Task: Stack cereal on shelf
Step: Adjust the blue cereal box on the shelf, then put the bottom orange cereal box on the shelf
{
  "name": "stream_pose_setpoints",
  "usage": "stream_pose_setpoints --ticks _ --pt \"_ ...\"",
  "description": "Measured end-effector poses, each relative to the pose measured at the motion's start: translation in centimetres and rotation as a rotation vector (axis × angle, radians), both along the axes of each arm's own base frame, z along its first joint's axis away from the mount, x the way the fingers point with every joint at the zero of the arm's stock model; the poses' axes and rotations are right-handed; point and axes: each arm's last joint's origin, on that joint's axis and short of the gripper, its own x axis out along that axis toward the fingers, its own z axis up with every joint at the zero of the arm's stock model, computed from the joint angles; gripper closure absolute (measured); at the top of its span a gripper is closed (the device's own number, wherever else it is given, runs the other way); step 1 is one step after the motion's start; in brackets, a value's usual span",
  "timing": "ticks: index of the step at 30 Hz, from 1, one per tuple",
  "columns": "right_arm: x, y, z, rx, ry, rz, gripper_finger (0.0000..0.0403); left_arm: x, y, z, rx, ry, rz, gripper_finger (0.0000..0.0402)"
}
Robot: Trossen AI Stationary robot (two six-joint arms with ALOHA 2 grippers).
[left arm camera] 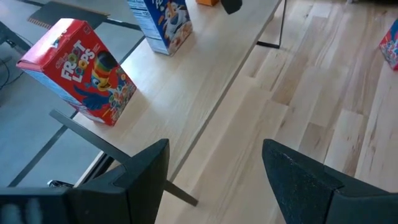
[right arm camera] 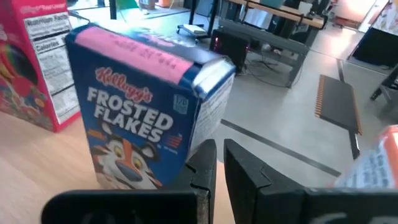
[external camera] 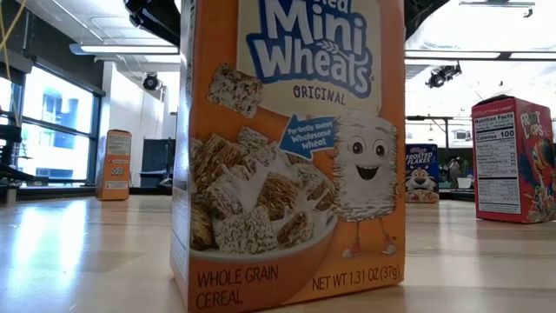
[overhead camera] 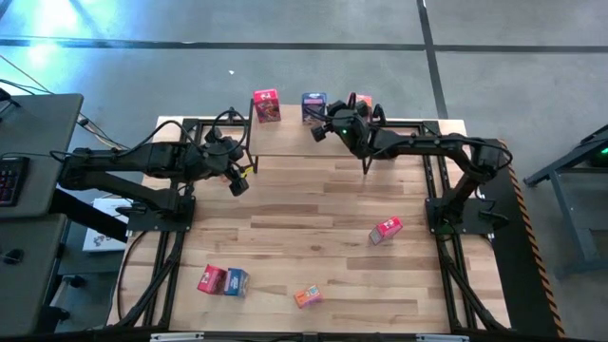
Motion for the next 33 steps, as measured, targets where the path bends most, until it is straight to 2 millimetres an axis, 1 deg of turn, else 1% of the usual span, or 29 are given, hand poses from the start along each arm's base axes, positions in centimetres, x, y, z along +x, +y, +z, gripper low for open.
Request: stream_pose_setpoints --ticks 3,8,11,16,20,26,33 --pt "0.1 0.0 0.3 0.000 -0.007 -0.002 0.0380 0.0 0.0 0.0 0.015 0.013 -0.016 0.0153" --pt "0.0 0.0 0.3 -0.001 -0.001 -0.009 0.0381 0.0 0.0 0.0 0.019 0.017 -0.020 0.0153" --pt "0.1 0.2 0.4 -0.010 0.001 -0.026 0.0381 0.0 0.0 0.0 0.019 0.016 -0.020 0.0153" --pt "-0.1 1.0 1.2 -0.035 0.002 -0.034 0.0381 0.0 0.0 0.0 0.013 0.017 -0.027 0.0153" --pt "-0.5 1.8 2.4 -0.052 0.001 -0.009 0.0381 0.0 -0.1 0.0 -0.001 0.015 -0.042 0.0153" --pt "-2.0 3.5 4.8 -0.060 0.003 0.051 0.0381 0.1 -0.1 0.0 -0.020 0.001 -0.030 0.0153" --pt "-3.5 6.0 7.0 -0.098 0.079 0.179 0.0380 0.0 -0.1 0.0 -0.026 -0.003 -0.025 0.0153"
